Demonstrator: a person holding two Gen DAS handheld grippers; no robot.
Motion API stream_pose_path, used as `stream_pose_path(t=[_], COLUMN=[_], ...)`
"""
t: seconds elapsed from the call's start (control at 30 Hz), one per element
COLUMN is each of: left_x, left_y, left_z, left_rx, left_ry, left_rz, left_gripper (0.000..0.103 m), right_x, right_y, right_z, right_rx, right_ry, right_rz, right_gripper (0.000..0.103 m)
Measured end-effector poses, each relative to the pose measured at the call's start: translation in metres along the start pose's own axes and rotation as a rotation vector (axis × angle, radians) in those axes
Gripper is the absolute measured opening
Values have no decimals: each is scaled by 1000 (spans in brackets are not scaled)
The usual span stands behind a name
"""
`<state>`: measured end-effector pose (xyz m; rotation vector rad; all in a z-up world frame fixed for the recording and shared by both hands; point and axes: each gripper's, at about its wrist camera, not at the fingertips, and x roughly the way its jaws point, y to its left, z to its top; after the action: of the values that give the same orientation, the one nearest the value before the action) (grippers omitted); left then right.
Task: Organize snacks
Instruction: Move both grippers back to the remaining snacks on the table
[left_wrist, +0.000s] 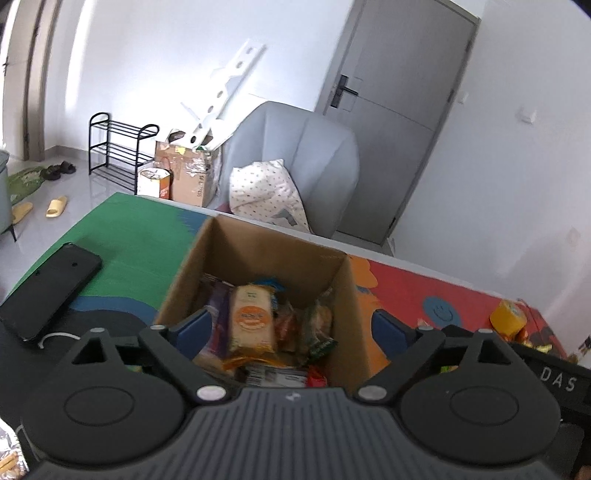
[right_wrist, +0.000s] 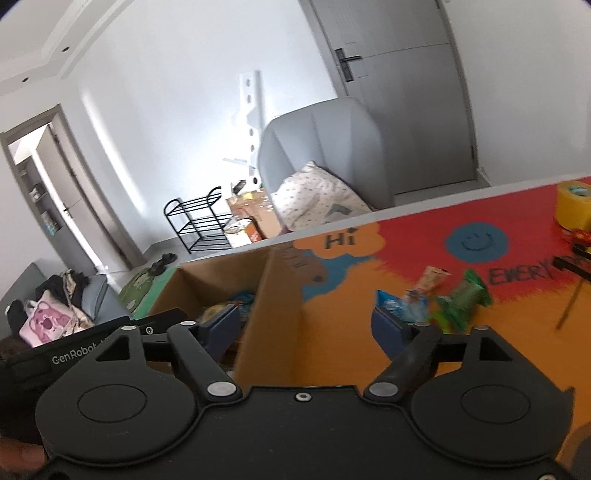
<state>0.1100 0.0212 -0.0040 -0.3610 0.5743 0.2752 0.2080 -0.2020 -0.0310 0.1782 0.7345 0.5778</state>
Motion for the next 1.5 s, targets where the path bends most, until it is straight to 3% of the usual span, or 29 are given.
stream_pose_path(t=[0.33,0.77,1.3,1.5], left_x=[6,9,35,52], left_y=[-43,-94,-127,-134], left_z=[-11,-24,-31,-32], left_rx=[87,184,184,172], left_ry=[41,37,68,80], left_rz=[2,-71,-124,-132], left_gripper=[93,93,91,89], right_x=[-19,-38,-40,-25], right_y=[-36,-82,-133,-146], right_z=[-4,-7,-11,-10], right_rx=[45,117,191,226], right_ry=[-10,-38,-52,-33], right_rz=[-50,-91,-109,-74], right_gripper=[88,93,93,87])
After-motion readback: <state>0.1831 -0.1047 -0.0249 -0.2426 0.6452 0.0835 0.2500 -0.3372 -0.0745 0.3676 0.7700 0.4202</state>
